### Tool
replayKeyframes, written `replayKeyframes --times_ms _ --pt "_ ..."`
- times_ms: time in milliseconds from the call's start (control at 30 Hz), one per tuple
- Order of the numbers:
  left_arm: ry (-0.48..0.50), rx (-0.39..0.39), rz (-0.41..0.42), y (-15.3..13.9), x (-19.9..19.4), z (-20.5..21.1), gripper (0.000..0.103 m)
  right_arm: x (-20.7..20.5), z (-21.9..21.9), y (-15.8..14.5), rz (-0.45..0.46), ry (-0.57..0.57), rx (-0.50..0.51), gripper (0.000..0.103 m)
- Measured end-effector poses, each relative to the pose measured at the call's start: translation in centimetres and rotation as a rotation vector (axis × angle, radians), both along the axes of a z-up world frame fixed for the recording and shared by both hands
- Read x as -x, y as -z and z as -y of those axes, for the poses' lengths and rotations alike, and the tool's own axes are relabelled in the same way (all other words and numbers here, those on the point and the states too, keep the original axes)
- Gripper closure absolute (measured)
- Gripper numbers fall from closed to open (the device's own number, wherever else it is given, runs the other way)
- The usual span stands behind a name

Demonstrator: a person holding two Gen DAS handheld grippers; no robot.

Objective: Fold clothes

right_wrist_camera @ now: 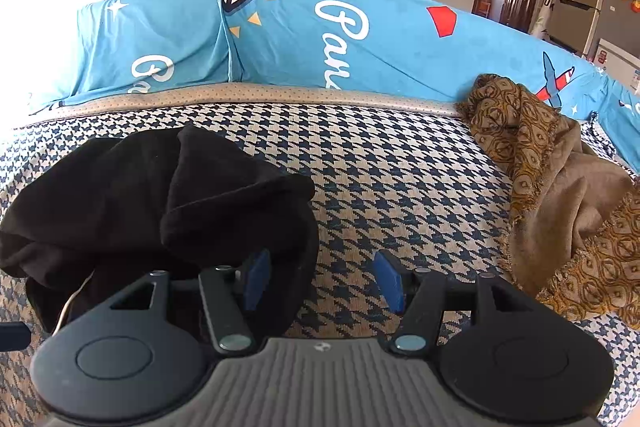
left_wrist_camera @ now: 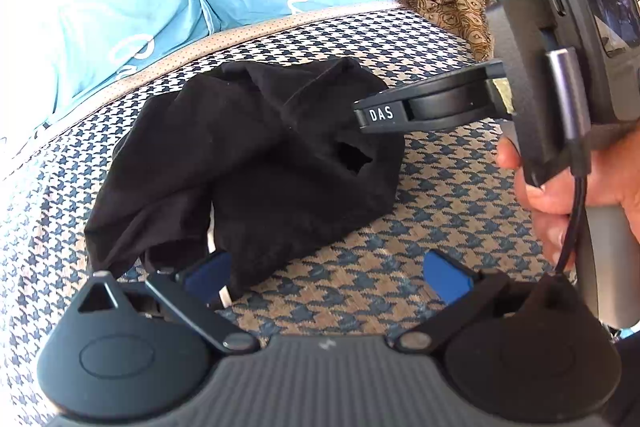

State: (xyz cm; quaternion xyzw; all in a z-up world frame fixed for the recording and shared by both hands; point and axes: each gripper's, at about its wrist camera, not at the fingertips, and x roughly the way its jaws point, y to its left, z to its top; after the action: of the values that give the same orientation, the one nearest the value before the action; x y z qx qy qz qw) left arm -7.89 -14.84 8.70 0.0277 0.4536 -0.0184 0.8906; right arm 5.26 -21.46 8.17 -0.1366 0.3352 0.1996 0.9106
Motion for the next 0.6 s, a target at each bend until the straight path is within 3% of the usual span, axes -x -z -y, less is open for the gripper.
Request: replayKeyframes --times_ms 600 --pt "-0.024 -0.006 -0.012 0.3 -0.37 0.01 0.0 0.19 -0.14 -0.2 -0.003 -0.006 -0.01 0.047"
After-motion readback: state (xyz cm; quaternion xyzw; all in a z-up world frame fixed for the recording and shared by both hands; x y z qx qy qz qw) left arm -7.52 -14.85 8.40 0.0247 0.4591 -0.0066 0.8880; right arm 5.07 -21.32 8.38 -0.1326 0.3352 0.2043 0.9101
